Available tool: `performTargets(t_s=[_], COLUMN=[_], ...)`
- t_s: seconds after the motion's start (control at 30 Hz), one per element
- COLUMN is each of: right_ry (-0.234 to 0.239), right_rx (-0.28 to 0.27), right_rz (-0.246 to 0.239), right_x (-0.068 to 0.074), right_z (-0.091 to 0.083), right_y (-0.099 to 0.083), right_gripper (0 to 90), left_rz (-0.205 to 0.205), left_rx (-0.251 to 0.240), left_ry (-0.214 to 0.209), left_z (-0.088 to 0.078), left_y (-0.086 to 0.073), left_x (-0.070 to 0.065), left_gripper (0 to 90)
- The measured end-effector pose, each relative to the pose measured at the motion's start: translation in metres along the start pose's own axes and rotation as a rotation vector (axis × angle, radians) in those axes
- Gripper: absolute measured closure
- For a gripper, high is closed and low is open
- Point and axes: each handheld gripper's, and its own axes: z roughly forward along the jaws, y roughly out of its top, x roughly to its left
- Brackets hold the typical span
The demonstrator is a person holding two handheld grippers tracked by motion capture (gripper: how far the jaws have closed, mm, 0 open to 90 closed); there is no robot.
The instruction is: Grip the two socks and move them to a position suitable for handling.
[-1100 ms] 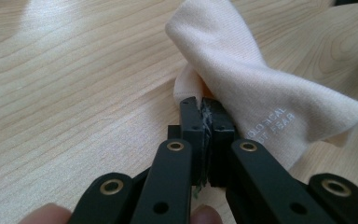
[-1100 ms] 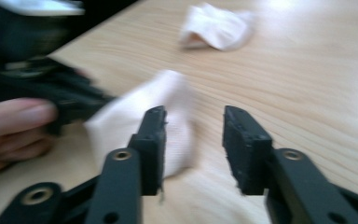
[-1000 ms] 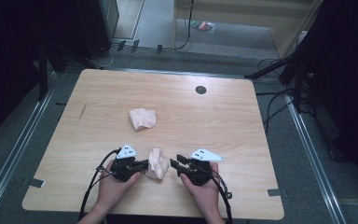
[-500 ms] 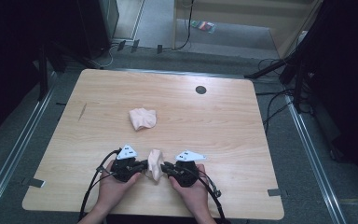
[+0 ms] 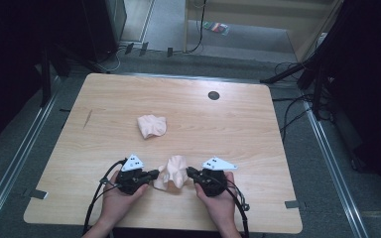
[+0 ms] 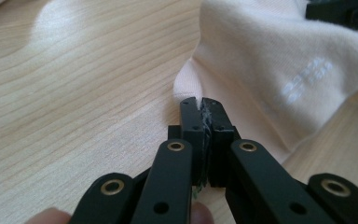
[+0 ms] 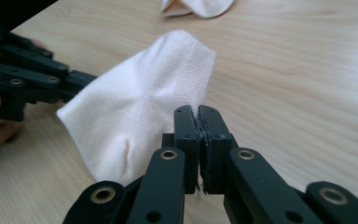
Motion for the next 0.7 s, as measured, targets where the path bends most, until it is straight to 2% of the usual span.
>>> performTargets(t_s=[0.2,0.33,0.6,0.7], right_ry=[-0.057,-0.067,-0.063,-0.049], right_rx=[-0.034,-0.044,-0.003,0.02], right_rz=[0.0,-0.005,-0.041,-0.061], right_x=[-0.014,-0.019,-0.02,-0.021], right_z=[-0.021,-0.03,-0.032,-0.031], right_y=[0.005,0.006,0.002,0.001], right_gripper=[88.1,88.1,89.4,89.5], left_rz=[-0.023,-0.02,0.013,0.022], left_rx=[-0.038,-0.05,-0.013,0.017], left_ry=[-0.008,-0.023,0.004,-0.005], left_z=[-0.018,-0.028,-0.037,-0.037], left_y=[0.002,0.004,0.002,0.0], left_x=[0.01,0.015,0.019,0.021], left_gripper=[90.0,90.0,90.0,90.0])
